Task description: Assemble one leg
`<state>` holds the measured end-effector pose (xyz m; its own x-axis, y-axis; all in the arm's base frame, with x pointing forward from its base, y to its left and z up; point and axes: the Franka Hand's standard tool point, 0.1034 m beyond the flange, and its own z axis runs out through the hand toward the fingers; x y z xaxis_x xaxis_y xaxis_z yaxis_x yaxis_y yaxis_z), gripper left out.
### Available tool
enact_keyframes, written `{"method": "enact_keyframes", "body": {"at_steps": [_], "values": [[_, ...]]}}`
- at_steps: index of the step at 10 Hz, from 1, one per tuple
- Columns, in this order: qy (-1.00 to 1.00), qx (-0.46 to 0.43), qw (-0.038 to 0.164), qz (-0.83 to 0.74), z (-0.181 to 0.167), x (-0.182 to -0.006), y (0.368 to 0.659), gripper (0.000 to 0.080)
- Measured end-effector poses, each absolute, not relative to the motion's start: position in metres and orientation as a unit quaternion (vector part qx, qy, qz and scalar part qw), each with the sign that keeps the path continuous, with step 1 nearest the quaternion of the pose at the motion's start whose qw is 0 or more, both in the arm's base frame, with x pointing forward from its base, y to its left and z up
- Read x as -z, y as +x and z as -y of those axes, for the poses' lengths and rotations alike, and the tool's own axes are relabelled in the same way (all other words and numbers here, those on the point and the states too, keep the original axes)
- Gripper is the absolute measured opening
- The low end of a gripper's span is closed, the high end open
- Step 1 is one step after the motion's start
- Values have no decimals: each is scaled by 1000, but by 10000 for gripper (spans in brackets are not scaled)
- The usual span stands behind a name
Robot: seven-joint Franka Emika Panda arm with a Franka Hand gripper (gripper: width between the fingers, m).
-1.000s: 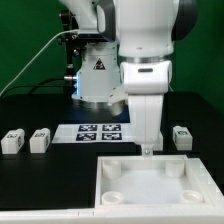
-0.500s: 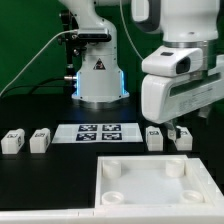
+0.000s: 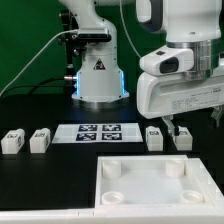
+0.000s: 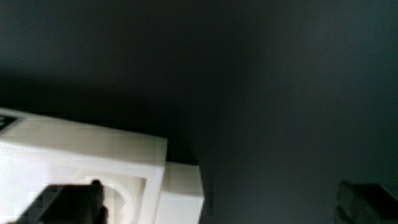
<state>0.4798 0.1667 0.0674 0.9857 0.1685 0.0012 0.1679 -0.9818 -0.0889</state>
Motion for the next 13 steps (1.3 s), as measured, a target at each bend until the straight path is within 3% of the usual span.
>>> {"method": "enact_keyframes", "body": {"at_steps": [3,4,6,9,10,12,13], "values": [[-996,-53,40,68,-169,-60,462,649],[-990,-125,26,55,-169,-63,456,649],[-982,-181,26,47,-171,-61,463,649],[-938,-343,9,52,-167,-61,450,649],[-931,-361,9,52,-168,-58,453,649],[-890,-454,-14,41,-171,-49,424,649],[-891,-453,-9,43,-174,-43,432,649]]}}
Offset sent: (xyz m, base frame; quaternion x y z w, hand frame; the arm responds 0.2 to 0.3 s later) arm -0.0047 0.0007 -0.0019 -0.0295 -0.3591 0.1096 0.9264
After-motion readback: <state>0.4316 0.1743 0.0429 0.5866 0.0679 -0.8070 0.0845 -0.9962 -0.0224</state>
